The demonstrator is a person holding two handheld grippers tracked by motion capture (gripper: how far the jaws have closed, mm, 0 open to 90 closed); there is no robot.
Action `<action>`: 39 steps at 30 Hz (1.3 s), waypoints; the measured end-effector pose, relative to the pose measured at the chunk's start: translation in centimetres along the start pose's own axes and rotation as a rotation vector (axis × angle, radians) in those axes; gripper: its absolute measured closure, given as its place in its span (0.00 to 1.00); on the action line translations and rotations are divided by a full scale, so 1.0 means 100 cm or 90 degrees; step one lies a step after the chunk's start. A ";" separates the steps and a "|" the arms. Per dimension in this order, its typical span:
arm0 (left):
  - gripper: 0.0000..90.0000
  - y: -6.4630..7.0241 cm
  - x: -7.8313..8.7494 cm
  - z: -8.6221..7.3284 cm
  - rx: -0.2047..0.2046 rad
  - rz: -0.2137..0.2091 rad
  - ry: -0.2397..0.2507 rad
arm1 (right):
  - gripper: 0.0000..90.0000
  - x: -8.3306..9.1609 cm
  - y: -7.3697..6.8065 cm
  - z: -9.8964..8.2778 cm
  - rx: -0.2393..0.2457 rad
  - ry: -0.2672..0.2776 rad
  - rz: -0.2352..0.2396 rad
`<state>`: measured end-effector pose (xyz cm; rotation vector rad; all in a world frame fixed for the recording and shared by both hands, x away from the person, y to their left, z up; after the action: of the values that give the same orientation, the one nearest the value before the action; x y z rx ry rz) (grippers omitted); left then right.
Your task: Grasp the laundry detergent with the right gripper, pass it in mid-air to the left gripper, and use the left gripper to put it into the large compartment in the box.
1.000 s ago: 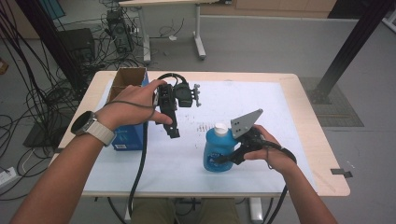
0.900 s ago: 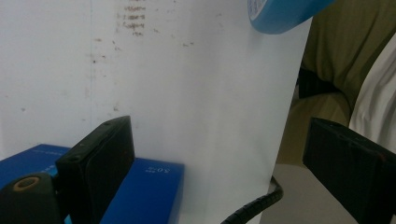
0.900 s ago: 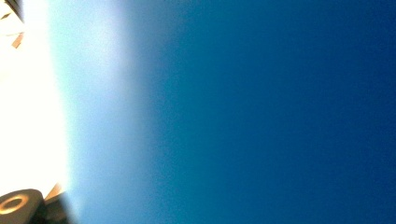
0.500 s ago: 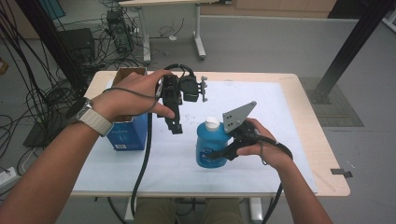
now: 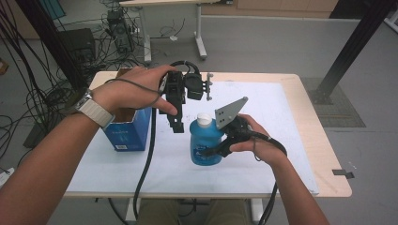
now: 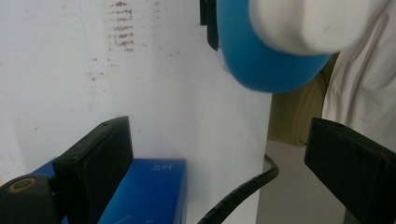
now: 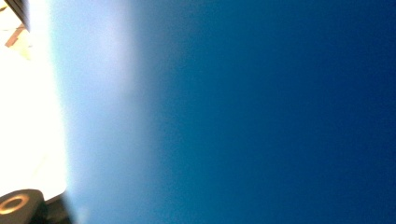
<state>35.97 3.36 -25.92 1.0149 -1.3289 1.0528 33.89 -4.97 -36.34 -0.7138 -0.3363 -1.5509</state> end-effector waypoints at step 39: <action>0.07 -0.005 0.004 0.032 0.009 0.003 0.013 | 0.49 -0.008 0.006 0.010 0.007 -0.004 0.003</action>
<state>35.66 0.20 -25.46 1.0095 -1.3092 1.0751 34.66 -3.80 -36.21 -0.7114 -0.3479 -1.5422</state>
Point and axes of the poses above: each handheld gripper's, and its own axes: x roughly backward along the jaws, z roughly out of its top, y roughly to its right, the point moved 9 cm from there along -x, roughly forward along the jaws, and after that the axes turned 14 degrees about -x, right-handed, at the moved point
